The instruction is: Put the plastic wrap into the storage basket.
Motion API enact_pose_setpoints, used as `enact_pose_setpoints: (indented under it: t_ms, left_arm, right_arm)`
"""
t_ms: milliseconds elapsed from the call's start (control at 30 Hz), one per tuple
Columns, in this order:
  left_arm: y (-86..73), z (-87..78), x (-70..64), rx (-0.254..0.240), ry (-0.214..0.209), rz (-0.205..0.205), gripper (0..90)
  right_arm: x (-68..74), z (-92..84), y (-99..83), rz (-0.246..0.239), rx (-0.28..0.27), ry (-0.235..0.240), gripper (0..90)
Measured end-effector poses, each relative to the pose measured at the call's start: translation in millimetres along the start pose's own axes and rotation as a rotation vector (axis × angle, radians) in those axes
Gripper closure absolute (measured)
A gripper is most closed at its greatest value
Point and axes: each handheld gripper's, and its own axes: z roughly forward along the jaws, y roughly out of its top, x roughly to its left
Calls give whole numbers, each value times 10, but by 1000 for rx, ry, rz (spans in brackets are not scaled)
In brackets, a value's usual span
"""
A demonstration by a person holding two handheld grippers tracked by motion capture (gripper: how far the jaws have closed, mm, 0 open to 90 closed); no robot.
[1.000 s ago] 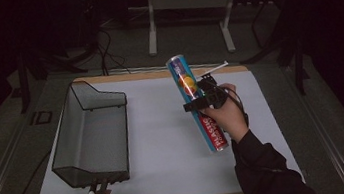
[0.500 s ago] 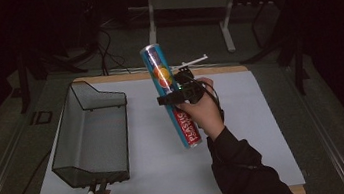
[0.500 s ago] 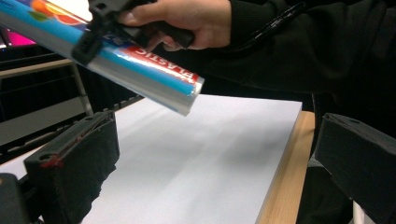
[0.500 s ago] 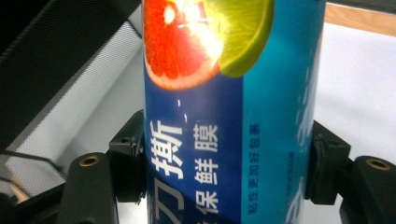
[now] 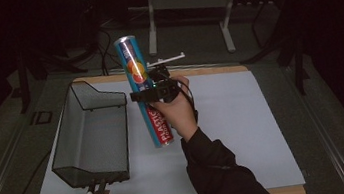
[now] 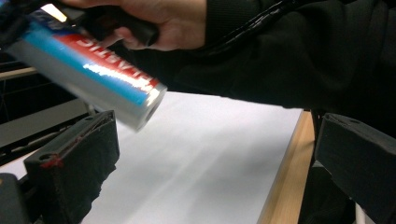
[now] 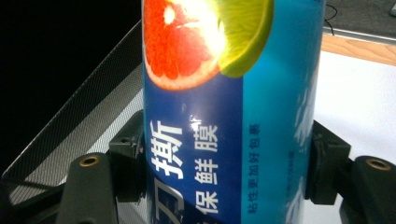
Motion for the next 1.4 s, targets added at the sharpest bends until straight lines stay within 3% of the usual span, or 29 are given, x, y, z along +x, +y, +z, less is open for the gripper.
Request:
enact_pose_setpoints:
  t_ms: [167,200,400,467,567,767,967,1067,1267,1400]
  left_arm:
    - [1,-5,-2,-2,1,1,6]
    - [0,-8,-3,-2,0,3,6]
    - [-2,-20,-13,-3,1,5,6]
    - [-1,-22,-13,-2,1,7,6]
    - [-2,-23,-11,-3,2,4,6]
    - [-4,-30,-3,-4,4,0,6]
    - [-6,-31,-4,-3,3,0,6]
    - [-8,-28,-1,-1,5,-2,6]
    - [-9,-31,-3,1,6,-1,6]
    - [-11,-36,0,2,7,-1,6]
  right_arm:
    - [121,128,14,21,-22,19,316]
    - [196,207,17,20,-36,20,316]
    - [337,403,12,29,-59,7,316]
    - [357,435,10,26,-58,0,316]
    - [411,557,4,68,-66,28,316]
    - [558,759,-53,67,-60,33,316]
    - [586,927,-138,109,-63,52,316]
    - [624,1002,-178,104,-59,44,316]
    - [678,1169,-275,122,-32,74,316]
    - [679,1245,-325,127,-19,60,315]
